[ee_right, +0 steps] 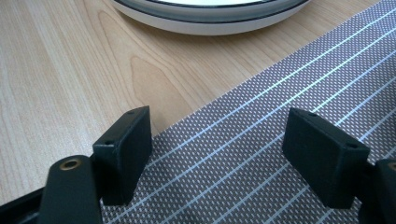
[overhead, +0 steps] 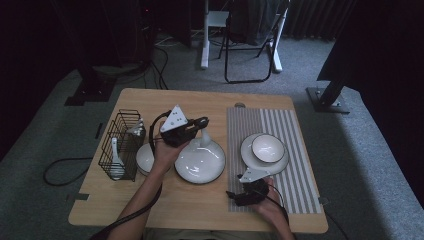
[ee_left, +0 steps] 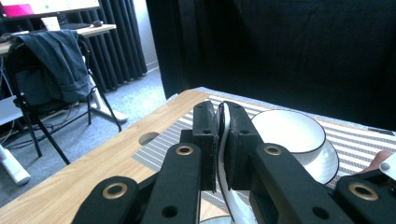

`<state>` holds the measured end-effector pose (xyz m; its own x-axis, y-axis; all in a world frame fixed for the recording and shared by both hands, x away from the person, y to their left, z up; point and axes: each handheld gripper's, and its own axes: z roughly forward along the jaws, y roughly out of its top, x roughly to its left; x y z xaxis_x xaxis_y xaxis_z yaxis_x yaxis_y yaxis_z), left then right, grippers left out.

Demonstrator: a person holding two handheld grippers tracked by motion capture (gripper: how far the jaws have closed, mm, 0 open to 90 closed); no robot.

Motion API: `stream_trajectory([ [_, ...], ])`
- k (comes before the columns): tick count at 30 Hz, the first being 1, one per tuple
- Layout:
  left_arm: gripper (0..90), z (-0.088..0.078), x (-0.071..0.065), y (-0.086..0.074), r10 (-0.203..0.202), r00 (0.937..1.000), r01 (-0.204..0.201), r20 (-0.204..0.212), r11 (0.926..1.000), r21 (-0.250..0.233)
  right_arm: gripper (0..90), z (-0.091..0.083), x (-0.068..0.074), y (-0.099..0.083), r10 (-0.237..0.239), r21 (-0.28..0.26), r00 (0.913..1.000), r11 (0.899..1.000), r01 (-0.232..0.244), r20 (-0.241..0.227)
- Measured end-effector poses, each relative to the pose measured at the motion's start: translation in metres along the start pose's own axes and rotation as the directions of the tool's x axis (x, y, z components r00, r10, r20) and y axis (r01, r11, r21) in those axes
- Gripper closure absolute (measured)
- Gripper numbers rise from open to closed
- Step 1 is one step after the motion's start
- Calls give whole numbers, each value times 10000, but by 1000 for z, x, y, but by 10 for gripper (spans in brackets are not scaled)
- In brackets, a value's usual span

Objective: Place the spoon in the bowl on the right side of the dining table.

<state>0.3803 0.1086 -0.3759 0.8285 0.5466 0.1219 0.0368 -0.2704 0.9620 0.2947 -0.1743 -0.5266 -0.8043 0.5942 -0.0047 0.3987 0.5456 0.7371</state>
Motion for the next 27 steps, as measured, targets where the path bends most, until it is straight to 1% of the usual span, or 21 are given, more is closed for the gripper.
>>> stream_trajectory([
  [2, 852, 3, 0, 0, -36, 10000, 36, 19, 10000, -23, 238, 0, 0, 0, 4, 2, 10000, 10000, -4, 0],
  [6, 852, 7, 0, 0, 58, 9999, -59, 84, 9999, 105, 237, 0, 0, 0, 6, 1, 10000, 10000, -6, 1],
  [13, 852, 17, -1, -1, 2, 9996, -4, 269, 10000, 64, 238, 0, 0, 0, -2, 4, 10000, 10000, 2, -2],
  [21, 851, 28, -5, 0, 12, 9989, -13, 470, 10000, 22, 237, 0, 0, 0, 6, 6, 10000, 10000, -6, -5],
  [25, 851, 34, -9, 3, 146, 9981, -150, 599, 9999, 56, 237, 0, 0, 0, 6, 10, 10000, 10000, -6, -8],
  [27, 851, 36, -10, 4, 132, 9977, -133, 666, 9999, 21, 238, 0, 0, 0, 11, 4, 10000, 10000, -11, -7],
])
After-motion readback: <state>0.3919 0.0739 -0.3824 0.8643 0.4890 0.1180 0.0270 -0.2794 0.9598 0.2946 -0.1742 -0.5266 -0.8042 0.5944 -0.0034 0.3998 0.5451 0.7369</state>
